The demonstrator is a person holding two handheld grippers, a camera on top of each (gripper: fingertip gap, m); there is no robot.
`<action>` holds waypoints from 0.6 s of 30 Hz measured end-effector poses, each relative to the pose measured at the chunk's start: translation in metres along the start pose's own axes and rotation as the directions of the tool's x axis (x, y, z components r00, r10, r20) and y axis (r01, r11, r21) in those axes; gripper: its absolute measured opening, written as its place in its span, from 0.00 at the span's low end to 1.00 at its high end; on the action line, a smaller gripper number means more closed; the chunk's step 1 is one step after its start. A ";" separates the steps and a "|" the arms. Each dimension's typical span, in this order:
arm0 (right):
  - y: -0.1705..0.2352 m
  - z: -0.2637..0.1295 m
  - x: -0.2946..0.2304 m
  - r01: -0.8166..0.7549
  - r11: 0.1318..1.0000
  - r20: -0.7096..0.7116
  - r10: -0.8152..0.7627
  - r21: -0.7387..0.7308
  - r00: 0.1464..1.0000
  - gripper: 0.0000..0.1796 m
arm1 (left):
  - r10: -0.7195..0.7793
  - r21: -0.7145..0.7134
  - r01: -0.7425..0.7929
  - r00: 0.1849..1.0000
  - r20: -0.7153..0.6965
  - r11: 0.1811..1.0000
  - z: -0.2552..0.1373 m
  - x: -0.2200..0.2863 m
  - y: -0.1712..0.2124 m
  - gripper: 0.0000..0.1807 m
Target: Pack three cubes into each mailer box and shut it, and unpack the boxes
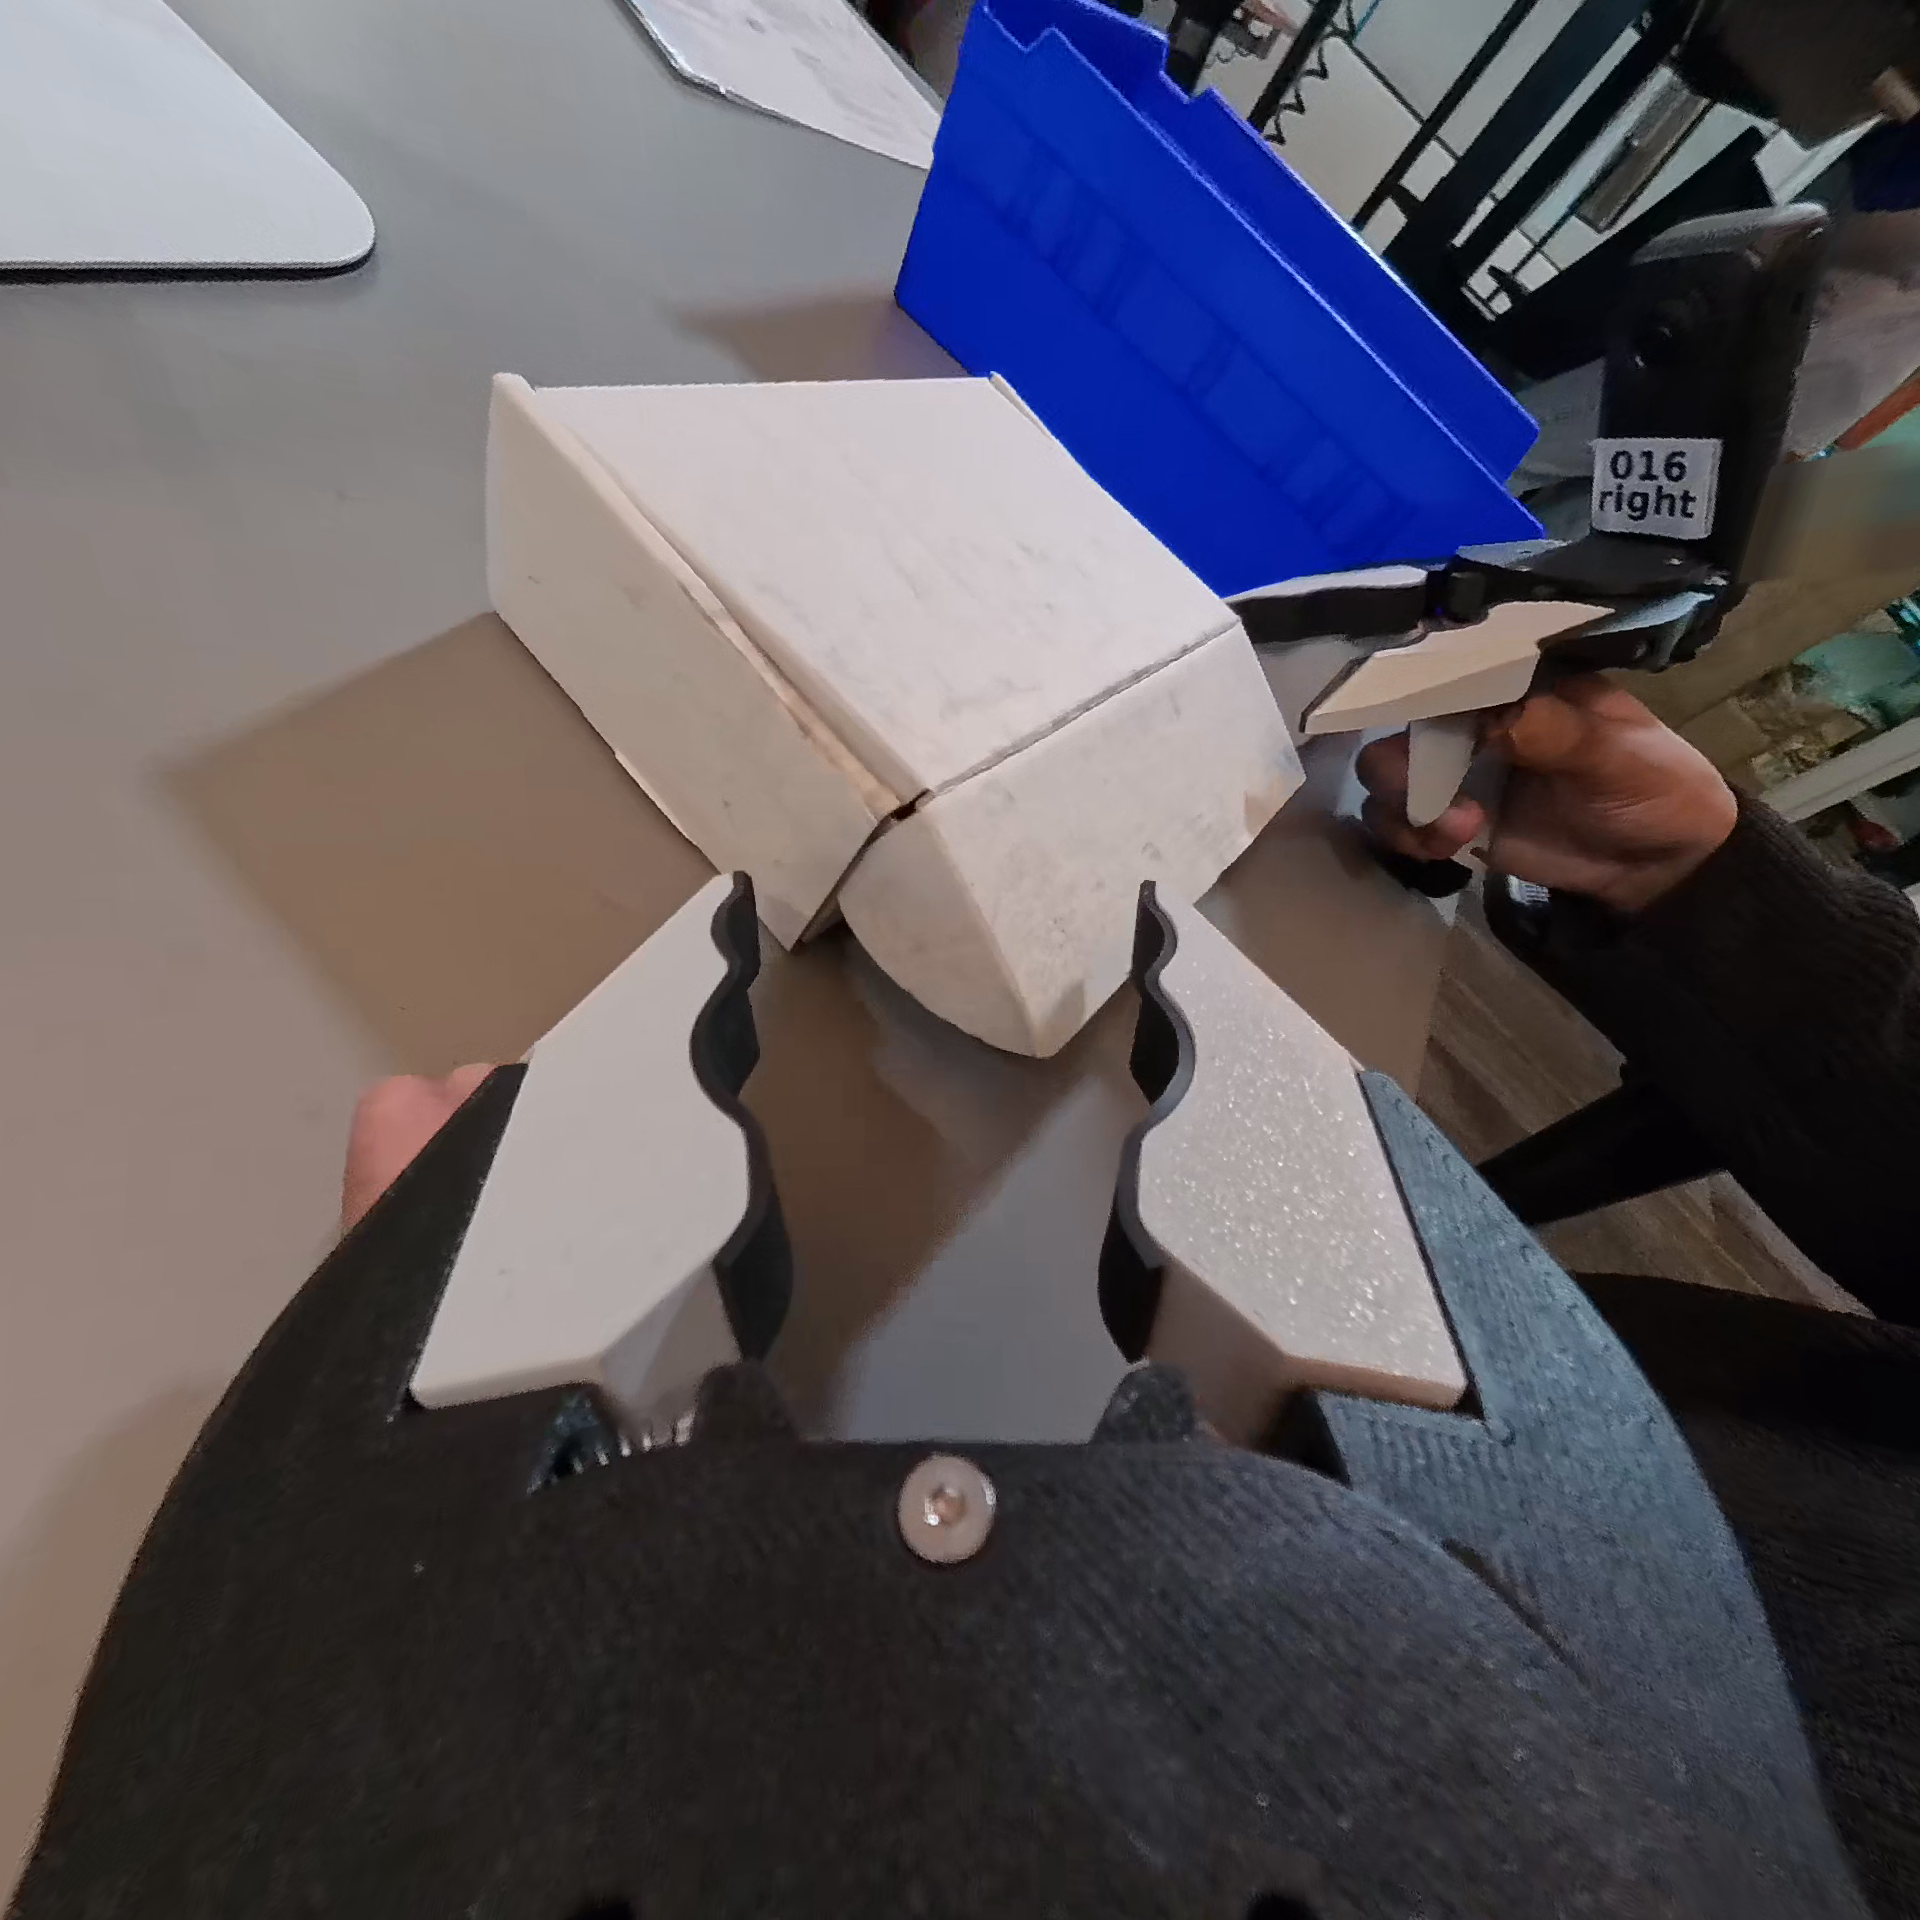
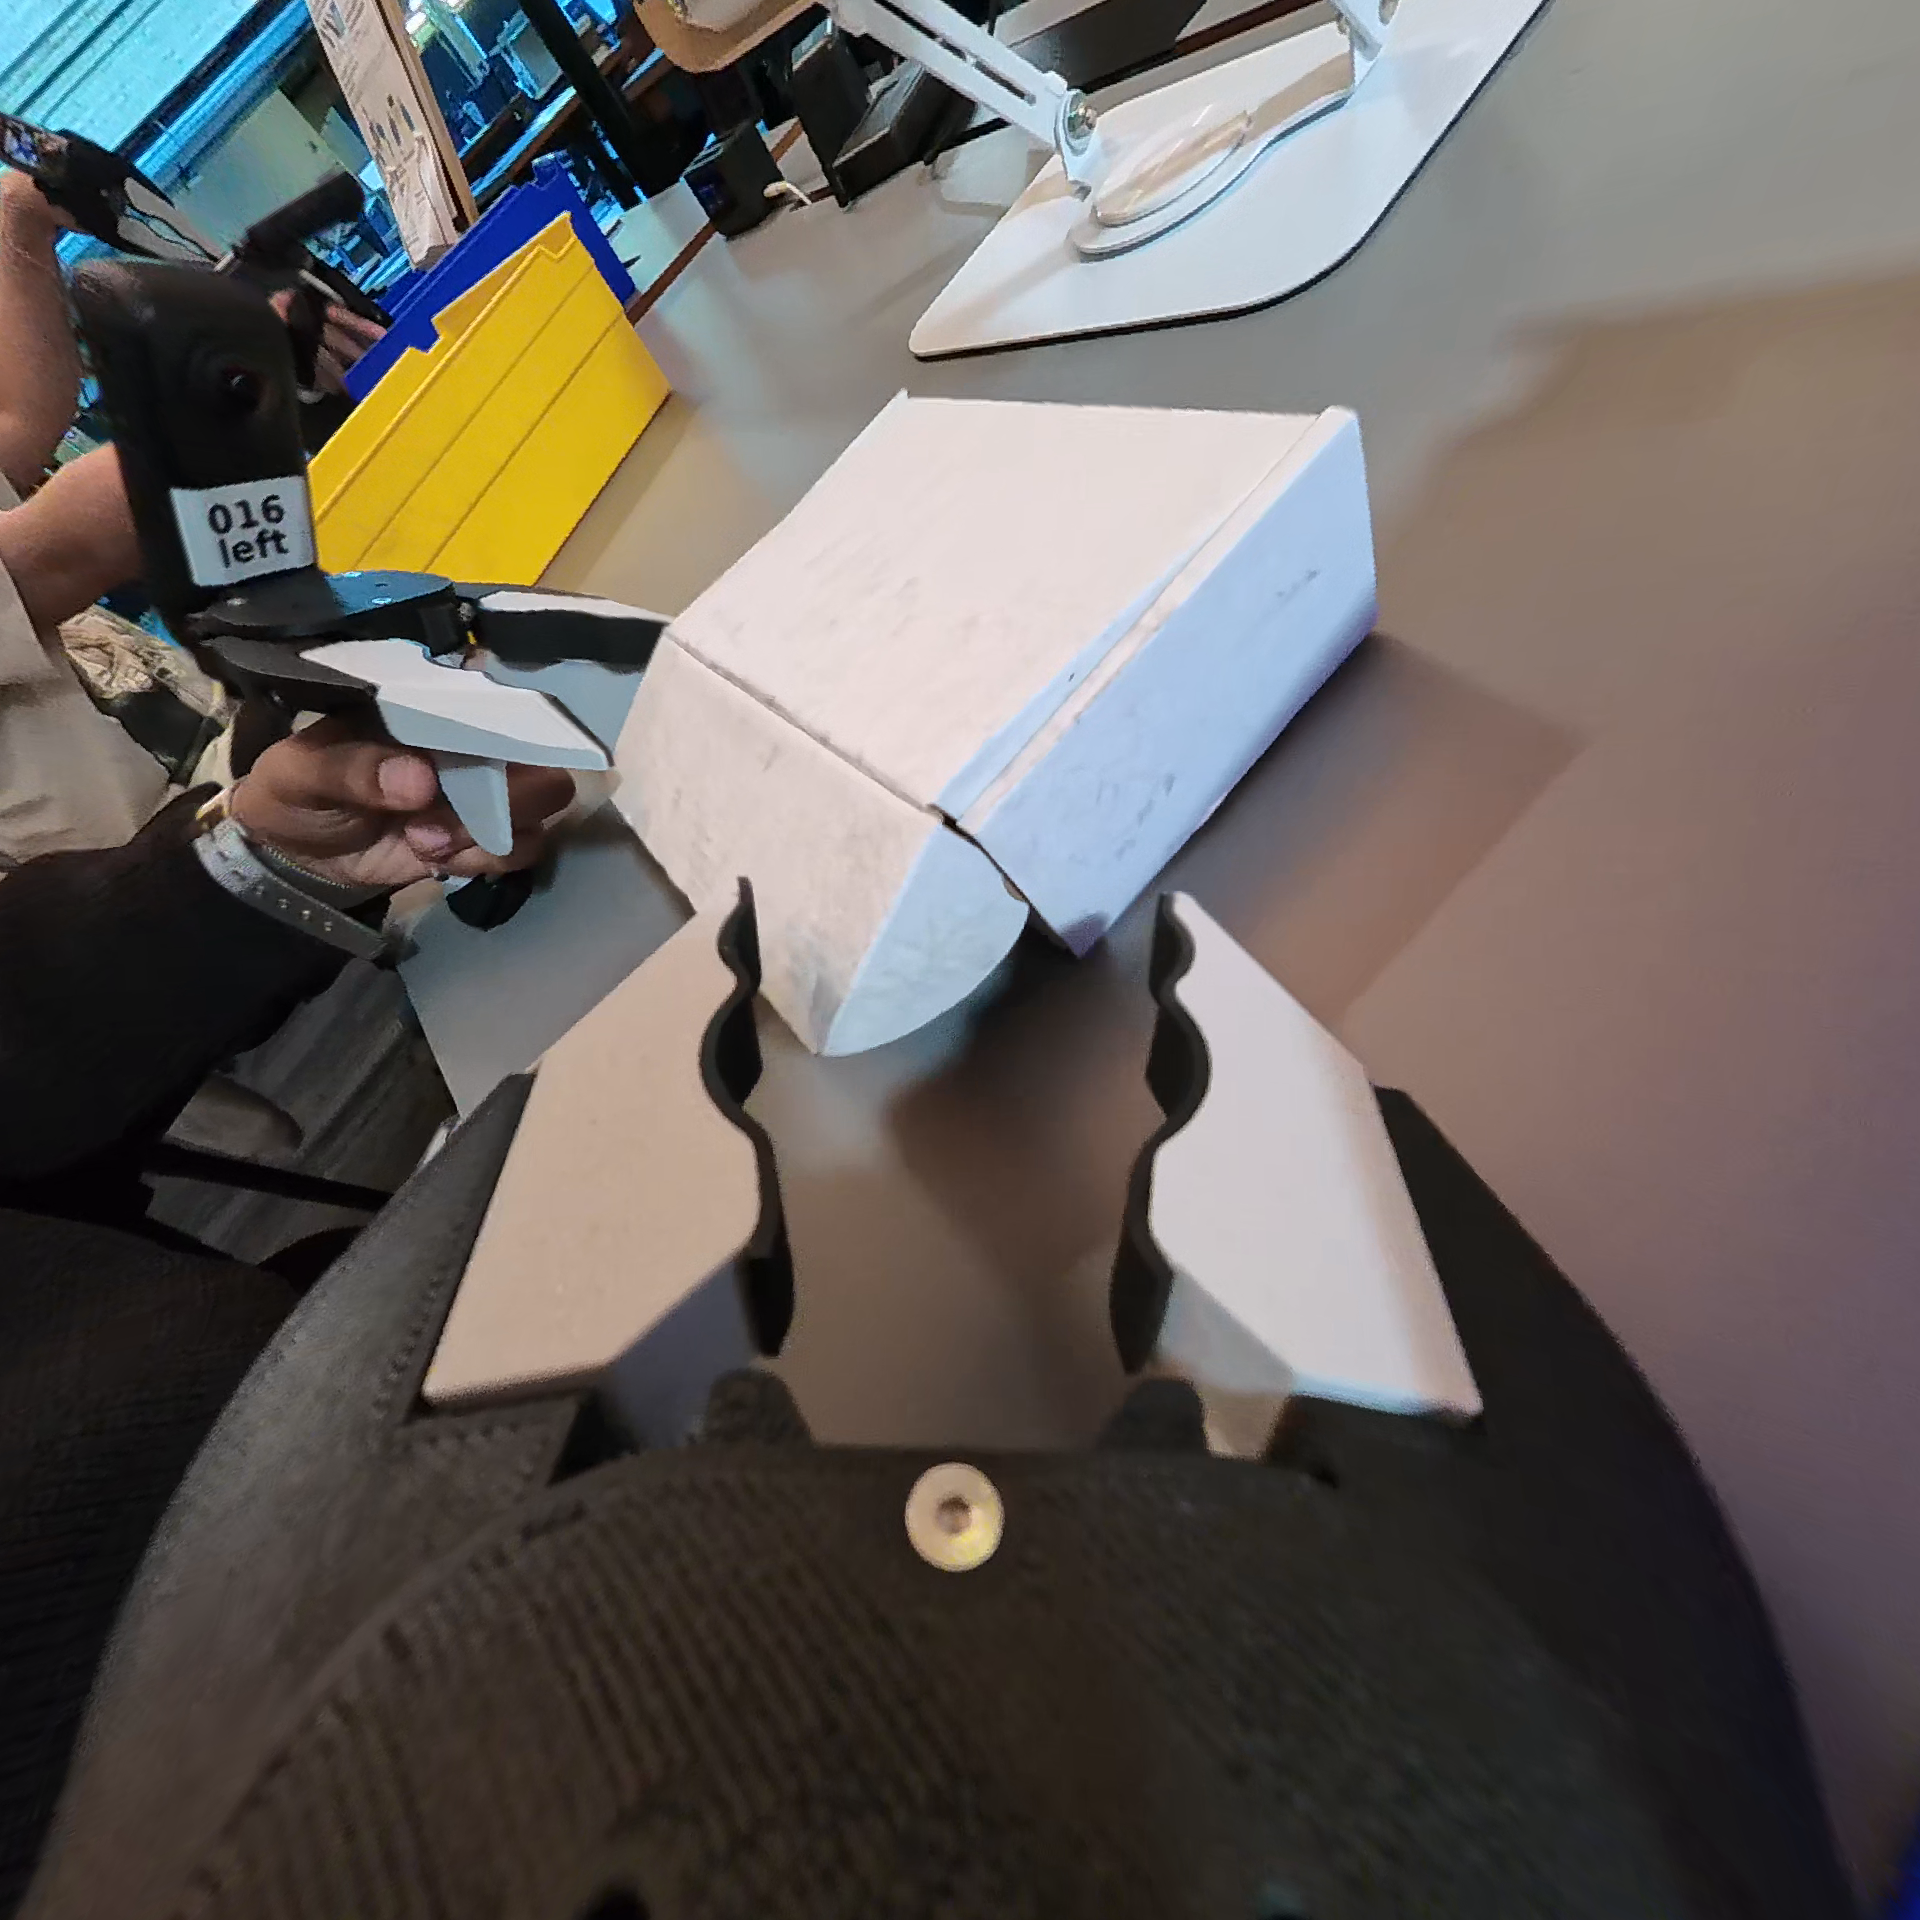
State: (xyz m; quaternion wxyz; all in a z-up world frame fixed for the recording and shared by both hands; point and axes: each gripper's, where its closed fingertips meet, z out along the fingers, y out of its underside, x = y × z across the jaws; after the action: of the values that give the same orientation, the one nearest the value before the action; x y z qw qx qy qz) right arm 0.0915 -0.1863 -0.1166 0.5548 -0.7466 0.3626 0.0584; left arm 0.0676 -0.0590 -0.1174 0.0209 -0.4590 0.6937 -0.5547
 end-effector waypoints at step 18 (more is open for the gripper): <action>0.008 0.018 -0.011 0.230 0.967 0.014 -0.230 -0.111 0.973 0.50 | 0.027 -0.040 -0.029 0.998 -0.054 0.999 0.012 0.006 0.000 0.41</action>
State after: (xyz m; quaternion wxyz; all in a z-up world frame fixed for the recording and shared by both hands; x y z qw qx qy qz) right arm 0.0840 -0.1662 -0.1242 0.5155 -0.8134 0.2693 0.0140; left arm 0.0708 -0.0718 -0.1187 0.0009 -0.4346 0.7117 -0.5519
